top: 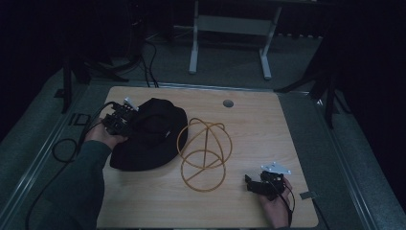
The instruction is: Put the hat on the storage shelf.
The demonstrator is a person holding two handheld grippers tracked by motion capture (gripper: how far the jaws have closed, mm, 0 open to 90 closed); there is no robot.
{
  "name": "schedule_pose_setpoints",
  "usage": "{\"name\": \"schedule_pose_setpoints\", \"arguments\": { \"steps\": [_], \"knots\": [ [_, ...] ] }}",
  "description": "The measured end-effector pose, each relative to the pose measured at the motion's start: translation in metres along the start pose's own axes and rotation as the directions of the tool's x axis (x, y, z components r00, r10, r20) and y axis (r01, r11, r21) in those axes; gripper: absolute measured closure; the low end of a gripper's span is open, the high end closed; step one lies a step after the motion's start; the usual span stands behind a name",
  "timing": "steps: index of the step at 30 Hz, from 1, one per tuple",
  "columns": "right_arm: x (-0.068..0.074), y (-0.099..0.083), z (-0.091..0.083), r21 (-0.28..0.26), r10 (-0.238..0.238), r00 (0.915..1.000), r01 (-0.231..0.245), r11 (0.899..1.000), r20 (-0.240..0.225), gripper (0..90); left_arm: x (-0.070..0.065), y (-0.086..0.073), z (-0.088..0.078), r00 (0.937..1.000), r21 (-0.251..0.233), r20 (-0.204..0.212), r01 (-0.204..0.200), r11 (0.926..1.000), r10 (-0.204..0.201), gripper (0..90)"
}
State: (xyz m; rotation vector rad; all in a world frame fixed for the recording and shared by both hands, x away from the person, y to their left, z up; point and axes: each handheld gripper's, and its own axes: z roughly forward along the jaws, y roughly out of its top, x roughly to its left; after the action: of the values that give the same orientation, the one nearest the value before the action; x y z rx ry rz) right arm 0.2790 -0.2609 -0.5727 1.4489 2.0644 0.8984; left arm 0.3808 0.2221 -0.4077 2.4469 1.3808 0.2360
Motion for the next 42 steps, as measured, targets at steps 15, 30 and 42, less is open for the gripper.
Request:
{"name": "schedule_pose_setpoints", "arguments": {
  "steps": [15, 30, 42],
  "knots": [
    [0.000, 0.000, 0.000, 0.001, 0.000, 1.0000, 0.000, 1.000, -0.001, 12.4, 0.004, -0.003, -0.023, 0.9998, -0.043, 0.006, -0.017, 0.9989, 0.017, 88.3],
    [0.000, 0.000, 0.000, 0.001, -0.001, 1.0000, 0.001, 1.000, -0.002, 12.5, 0.010, -0.010, -0.044, 0.9987, -0.075, 0.022, -0.044, 0.9962, 0.046, 88.2],
    [0.000, 0.000, 0.000, -0.001, -0.001, 1.0000, 0.001, 1.000, -0.002, 12.5, 0.014, -0.012, -0.057, 0.9981, -0.079, 0.014, -0.059, 0.9951, 0.060, 88.2]
  ]
}}
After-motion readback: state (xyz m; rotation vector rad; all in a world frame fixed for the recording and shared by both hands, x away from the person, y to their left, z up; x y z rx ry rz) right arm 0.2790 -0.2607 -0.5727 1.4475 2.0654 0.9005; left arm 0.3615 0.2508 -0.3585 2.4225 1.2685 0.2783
